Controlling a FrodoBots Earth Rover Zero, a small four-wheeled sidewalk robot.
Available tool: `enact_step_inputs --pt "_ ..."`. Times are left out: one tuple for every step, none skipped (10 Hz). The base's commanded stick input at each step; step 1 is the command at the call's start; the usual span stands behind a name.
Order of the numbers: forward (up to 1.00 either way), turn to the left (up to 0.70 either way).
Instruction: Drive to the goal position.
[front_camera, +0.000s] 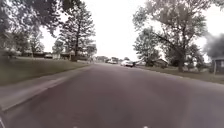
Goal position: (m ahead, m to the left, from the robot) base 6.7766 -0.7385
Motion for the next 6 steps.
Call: enact_step_inputs --pt "0.70 0.00" --pt "0.70 0.00" --pt "0.70 0.00" --pt "0.70 0.00" --pt "0.70 0.00" --pt "0.70 0.00"
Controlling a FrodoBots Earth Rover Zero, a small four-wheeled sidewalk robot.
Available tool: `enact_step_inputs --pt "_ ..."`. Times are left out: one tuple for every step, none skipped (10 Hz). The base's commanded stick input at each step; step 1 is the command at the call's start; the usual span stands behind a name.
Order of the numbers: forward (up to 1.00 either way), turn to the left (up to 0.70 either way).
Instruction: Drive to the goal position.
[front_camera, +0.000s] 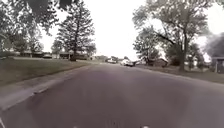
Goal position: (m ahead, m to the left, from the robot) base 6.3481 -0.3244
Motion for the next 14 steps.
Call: enact_step_inputs --pt "0.70 0.00" --pt "0.70 0.00" --pt "0.70 0.00" --pt "0.70 0.00" --pt "0.70 0.00" --pt "0.70 0.00" --pt "0.70 0.00" --pt "0.70 0.00" --pt "0.70 0.00" --pt "0.70 0.00" --pt "0.70 0.00" --pt "0.70 0.00" --pt "0.70 0.00" --pt "0.70 0.00"
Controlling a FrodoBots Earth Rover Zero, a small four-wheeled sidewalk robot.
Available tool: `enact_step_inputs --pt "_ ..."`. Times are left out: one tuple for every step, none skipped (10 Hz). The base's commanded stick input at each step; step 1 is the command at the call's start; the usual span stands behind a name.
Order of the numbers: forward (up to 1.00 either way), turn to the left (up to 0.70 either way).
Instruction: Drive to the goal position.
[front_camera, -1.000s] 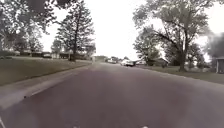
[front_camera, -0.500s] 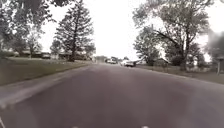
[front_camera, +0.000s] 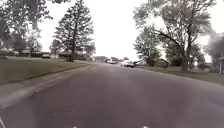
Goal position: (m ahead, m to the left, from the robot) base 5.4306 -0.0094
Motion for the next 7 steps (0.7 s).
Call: enact_step_inputs --pt "0.70 0.00" --pt "0.70 0.00" --pt "0.70 0.00" --pt "0.70 0.00" --pt "0.70 0.00" --pt "0.70 0.00" --pt "0.70 0.00"
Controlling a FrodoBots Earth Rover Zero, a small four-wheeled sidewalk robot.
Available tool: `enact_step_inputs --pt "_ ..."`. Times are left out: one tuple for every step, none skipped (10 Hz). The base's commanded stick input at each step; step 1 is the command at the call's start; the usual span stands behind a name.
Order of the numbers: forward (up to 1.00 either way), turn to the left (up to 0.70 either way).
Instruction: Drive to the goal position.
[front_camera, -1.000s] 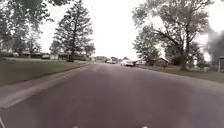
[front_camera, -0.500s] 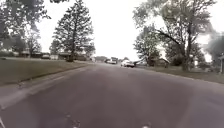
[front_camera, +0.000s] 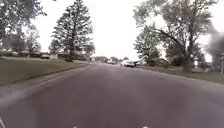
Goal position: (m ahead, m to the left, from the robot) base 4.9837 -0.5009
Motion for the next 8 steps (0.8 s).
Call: enact_step_inputs --pt "0.70 0.00" --pt "0.70 0.00" --pt "0.70 0.00" --pt "0.70 0.00" --pt "0.70 0.00" --pt "0.70 0.00" --pt "0.70 0.00" --pt "0.70 0.00"
